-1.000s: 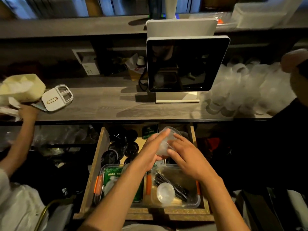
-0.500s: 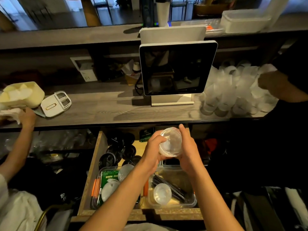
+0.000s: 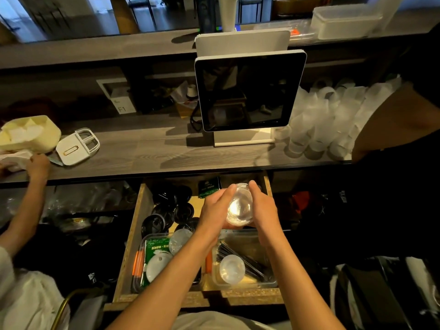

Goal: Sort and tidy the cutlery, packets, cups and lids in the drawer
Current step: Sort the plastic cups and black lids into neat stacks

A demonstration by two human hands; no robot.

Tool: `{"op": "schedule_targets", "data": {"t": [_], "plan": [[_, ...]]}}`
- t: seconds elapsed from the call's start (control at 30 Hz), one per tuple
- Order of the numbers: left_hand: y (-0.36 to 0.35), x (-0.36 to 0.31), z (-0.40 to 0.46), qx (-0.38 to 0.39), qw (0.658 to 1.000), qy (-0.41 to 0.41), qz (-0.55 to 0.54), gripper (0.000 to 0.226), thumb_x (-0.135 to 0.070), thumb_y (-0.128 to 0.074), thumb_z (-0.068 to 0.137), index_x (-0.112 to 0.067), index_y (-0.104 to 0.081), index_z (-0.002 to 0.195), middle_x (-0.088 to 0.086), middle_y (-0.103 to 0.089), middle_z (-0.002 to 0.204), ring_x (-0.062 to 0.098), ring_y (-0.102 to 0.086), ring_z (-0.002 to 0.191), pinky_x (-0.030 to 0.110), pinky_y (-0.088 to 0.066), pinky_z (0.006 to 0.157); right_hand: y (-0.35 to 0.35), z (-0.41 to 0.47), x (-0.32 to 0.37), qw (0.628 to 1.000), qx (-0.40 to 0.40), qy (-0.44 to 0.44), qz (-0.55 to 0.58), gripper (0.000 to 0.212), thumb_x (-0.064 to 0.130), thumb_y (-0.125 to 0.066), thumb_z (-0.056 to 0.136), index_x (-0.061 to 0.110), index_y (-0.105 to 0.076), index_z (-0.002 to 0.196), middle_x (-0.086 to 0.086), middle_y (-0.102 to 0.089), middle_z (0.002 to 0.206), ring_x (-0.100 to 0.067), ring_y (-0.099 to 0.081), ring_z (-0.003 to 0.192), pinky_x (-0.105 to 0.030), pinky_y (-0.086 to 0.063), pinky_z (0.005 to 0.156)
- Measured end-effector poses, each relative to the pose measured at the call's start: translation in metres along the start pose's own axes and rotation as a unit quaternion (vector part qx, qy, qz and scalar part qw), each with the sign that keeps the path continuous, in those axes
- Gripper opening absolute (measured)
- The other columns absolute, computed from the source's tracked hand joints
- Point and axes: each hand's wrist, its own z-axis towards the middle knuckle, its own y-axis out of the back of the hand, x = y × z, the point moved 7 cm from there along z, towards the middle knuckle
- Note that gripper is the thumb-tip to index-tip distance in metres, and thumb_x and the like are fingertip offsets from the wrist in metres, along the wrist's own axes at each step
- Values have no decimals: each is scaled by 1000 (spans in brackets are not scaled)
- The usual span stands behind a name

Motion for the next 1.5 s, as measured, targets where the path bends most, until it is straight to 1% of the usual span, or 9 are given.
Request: {"op": "schedule_targets", "data": {"t": [0.47, 0.57, 0.73, 0.83, 0.93, 1.03, 1.17, 1.37, 1.5], "plan": [[2, 146, 12, 34, 983, 131, 121, 53, -78, -45, 78, -41, -70, 106, 0, -70, 113, 23, -67, 106, 50, -58, 86, 1, 15, -132, 992, -21, -65, -101, 48, 47, -41, 102, 18, -69, 76, -2, -71, 79, -16, -67, 78, -34, -52, 75], [7, 174, 16, 56, 972, 128, 189, 53, -61, -36, 96, -28, -63, 127, 0, -64, 123, 21, -60, 112, 39, -58, 88, -1, 19, -167, 991, 50, -77, -99, 44, 46, -40, 102, 19, -73, 92, -2, -75, 94, -14, -69, 89, -37, -54, 85], [23, 195, 8, 12, 962, 68, 263, 31, -32, -41, 107, -22, -65, 89, -10, -58, 74, 10, -54, 70, 13, -36, 58, -3, 14, -201, 980, 123, -60, -146, 31, 33, -46, 103, 16, -72, 104, 0, -73, 90, -11, -68, 85, -17, -48, 72], [27, 219, 2, -4, 960, 61, 272, 27, -27, -45, 106, -17, -70, 101, -8, -65, 86, 4, -58, 79, 11, -41, 71, -7, 8, -222, 977, 98, -42, -187, 24, 27, -48, 102, 17, -67, 112, 6, -70, 96, -4, -65, 91, -9, -46, 73], [26, 246, 3, -14, 968, 82, 238, 30, -25, -44, 106, -13, -69, 116, -3, -65, 114, 10, -57, 107, 14, -38, 91, -10, 3, -232, 972, 56, -23, -228, 25, 29, -43, 104, 20, -63, 115, 9, -68, 100, 1, -63, 96, -16, -50, 81], [22, 261, 4, -27, 975, 133, 176, 28, -30, -40, 106, -22, -66, 113, -3, -67, 108, 13, -61, 102, 11, -42, 78, -19, 5, -237, 974, 69, -50, -212, 24, 18, -39, 106, 11, -60, 114, 5, -65, 98, 9, -62, 92, -10, -48, 81], [16, 265, 10, -44, 976, 150, 149, 31, -31, -36, 107, -21, -60, 126, -10, -58, 117, 11, -54, 115, 18, -41, 91, -25, 17, -262, 960, 49, -36, -272, 39, 33, -42, 103, 10, -58, 129, -8, -61, 128, -15, -53, 123, -24, -38, 106], [10, 277, 18, -35, 966, 173, 188, 41, -36, -34, 107, -7, -62, 114, 1, -60, 96, 27, -61, 102, 26, -45, 78, -25, 34, -271, 966, 66, -73, -240, 30, 29, -40, 105, 16, -65, 116, 3, -63, 112, -9, -55, 108, -22, -38, 92], [6, 271, 20, -19, 965, 179, 193, 41, -36, -40, 106, -8, -58, 129, 6, -63, 118, 23, -58, 115, 27, -44, 89, -20, 40, -273, 962, 78, -68, -254, 28, 28, -44, 104, 14, -66, 115, 0, -64, 116, -14, -58, 110, -25, -41, 95]]}}
